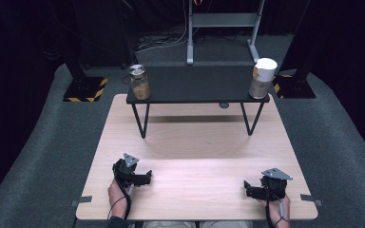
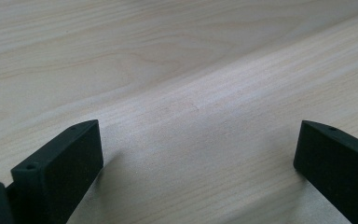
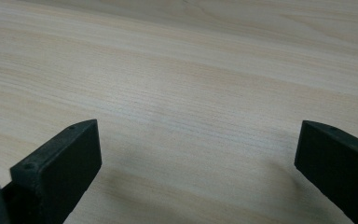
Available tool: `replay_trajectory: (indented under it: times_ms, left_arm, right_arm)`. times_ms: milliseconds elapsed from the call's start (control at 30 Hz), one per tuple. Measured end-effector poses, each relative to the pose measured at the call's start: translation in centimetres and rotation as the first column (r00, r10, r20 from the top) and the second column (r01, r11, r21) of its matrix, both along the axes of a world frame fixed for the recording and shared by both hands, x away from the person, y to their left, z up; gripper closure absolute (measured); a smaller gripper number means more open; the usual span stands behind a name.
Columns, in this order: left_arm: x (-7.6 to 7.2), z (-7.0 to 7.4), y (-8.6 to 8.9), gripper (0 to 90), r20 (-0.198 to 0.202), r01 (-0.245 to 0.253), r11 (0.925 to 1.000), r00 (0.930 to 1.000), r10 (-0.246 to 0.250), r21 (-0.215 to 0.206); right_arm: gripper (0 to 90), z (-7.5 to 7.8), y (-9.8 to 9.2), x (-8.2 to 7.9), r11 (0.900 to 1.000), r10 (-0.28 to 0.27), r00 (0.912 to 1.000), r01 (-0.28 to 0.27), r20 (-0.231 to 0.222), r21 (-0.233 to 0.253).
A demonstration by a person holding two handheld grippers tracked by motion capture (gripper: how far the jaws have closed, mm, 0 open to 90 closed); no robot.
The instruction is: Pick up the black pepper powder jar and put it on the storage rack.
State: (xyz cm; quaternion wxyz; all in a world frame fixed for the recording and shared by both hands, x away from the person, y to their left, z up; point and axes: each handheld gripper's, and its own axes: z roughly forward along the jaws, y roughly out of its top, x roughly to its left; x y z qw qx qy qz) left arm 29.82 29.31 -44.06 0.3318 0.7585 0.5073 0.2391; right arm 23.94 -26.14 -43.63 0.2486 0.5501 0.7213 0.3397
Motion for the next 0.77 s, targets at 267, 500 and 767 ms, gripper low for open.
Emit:
replay_trajectory:
  times_ms: [267, 500, 767]
  left_arm:
    - [-0.1, 0.0, -0.1, 0.5, 0.002, -0.003, 1.0, 1.0, 0.003, 0.0]
    - [-0.1, 0.0, -0.1, 0.5, 0.002, 0.003, 1.0, 1.0, -0.003, 0.007]
    - [-0.1, 0.0, -0.1, 0.4, 0.002, 0.003, 1.0, 1.0, -0.003, 0.007]
  right_arm:
    - [0.0, 0.2, 0.4, 0.4, 0.999, 0.018, 0.9995, -0.019, -0.026, -0.029]
    - [0.0, 0.3, 0.9, 0.4, 0.999, 0.018, 0.9994, -0.019, -0.03, -0.042]
    - [0.0, 0.3, 1.3, 0.5, 0.998, 0.034, 0.9989, -0.036, -0.031, -0.057]
